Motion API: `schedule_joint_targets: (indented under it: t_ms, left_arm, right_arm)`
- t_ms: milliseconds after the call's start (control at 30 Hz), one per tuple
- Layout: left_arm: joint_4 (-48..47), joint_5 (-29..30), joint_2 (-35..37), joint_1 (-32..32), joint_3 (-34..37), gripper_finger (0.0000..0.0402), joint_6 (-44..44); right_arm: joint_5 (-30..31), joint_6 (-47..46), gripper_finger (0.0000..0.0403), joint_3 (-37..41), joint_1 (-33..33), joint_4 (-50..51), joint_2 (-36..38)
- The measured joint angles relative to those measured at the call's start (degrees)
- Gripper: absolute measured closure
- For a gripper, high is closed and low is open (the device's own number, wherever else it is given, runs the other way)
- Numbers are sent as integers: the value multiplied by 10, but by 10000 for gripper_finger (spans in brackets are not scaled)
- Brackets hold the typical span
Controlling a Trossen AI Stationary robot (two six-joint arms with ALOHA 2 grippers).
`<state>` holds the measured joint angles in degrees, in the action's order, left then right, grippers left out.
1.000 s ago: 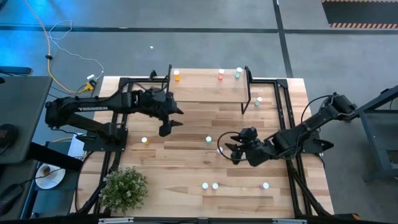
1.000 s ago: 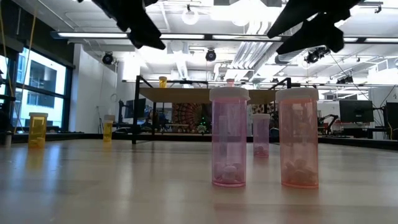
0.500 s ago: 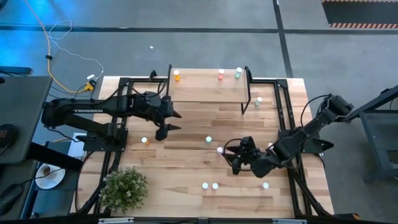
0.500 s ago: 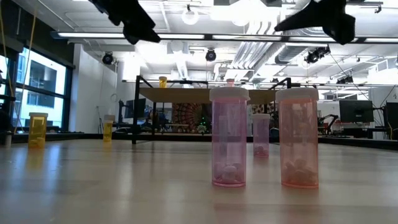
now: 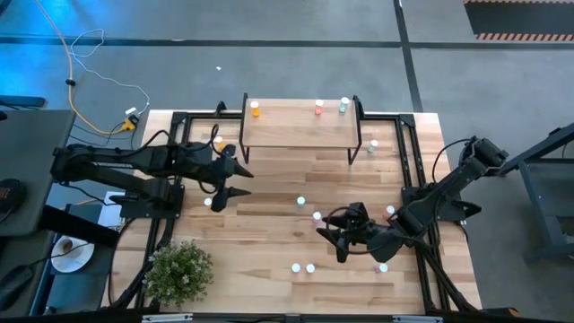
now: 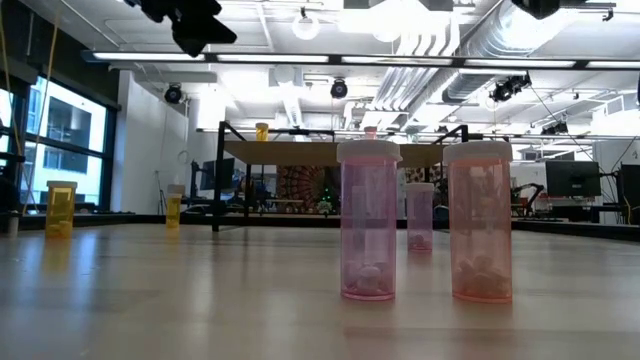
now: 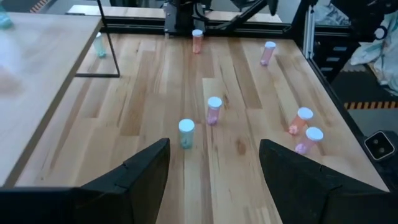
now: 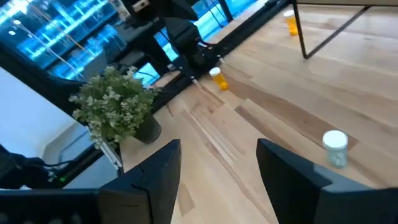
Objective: Pick and place medicine bottles onto shelf by color
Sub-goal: Put the top purple pill bottle on the shelf
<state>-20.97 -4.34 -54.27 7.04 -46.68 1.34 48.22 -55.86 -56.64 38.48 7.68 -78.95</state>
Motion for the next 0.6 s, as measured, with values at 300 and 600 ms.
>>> schedule_joint_targets:
  t_ms: [300, 600]
  left_arm:
    - [0, 1, 1, -4, 0, 165, 0]
    - [3, 1, 1, -4, 0, 165, 0]
  right_arm:
    - [-41, -83, 201, -79, -7, 143, -13]
    - [-53, -114, 201, -205, -2, 287, -94]
